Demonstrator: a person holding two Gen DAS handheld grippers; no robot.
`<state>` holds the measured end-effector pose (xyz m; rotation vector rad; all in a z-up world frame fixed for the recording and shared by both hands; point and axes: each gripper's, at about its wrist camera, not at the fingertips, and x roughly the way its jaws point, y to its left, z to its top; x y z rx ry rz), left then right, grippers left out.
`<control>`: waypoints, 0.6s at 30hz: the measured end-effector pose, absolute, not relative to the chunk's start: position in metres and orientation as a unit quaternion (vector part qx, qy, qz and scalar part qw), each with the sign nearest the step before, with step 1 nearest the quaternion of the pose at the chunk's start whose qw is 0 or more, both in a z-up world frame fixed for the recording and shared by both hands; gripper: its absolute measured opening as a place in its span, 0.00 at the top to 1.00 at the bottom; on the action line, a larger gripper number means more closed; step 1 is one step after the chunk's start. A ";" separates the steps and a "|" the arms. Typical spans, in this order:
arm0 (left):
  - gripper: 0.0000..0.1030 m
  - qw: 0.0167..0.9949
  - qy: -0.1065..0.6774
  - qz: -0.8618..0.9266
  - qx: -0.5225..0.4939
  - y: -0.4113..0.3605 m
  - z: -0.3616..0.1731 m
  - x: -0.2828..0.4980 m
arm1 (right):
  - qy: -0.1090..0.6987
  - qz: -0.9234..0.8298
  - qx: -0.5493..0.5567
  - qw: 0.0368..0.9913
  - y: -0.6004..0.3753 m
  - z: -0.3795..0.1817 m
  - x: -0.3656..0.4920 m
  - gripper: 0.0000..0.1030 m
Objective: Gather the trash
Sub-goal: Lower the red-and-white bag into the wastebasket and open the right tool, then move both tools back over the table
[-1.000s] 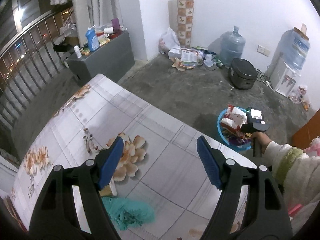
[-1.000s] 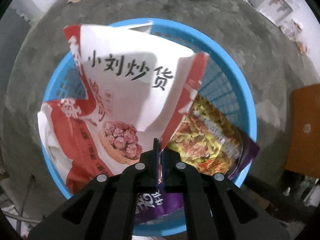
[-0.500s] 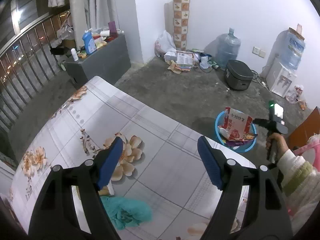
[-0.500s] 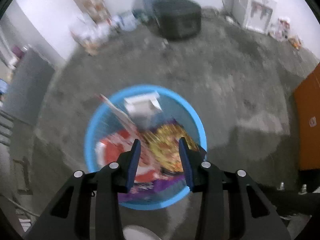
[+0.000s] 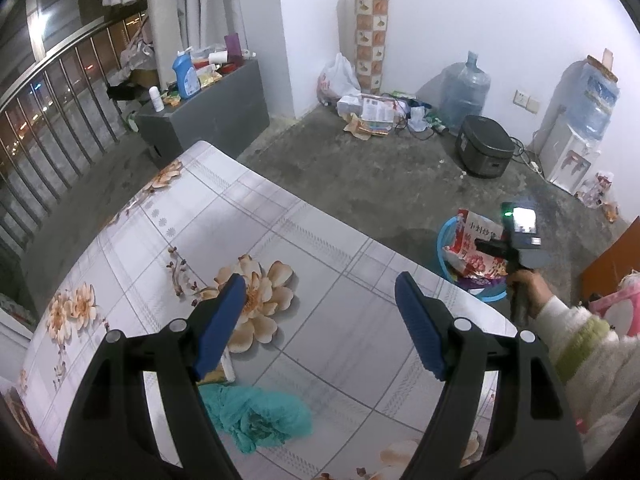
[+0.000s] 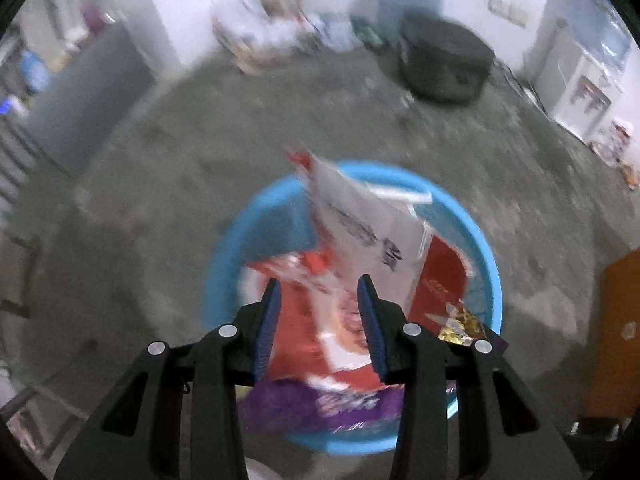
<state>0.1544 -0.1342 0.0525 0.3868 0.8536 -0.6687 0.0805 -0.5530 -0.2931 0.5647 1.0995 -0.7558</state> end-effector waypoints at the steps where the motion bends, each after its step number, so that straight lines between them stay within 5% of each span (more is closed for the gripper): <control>1: 0.30 0.838 0.405 -0.315 0.185 -0.135 0.052 0.155 | 0.526 -0.344 0.259 0.733 -0.557 -0.309 0.083 0.57; 6: 0.30 0.836 0.411 -0.309 0.194 -0.139 0.049 0.156 | 0.593 -0.349 0.266 0.675 -0.574 -0.374 0.085 0.47; 18: 0.30 0.831 0.422 -0.298 0.207 -0.146 0.045 0.160 | 0.594 -0.293 0.407 0.629 -0.620 -0.413 0.076 0.35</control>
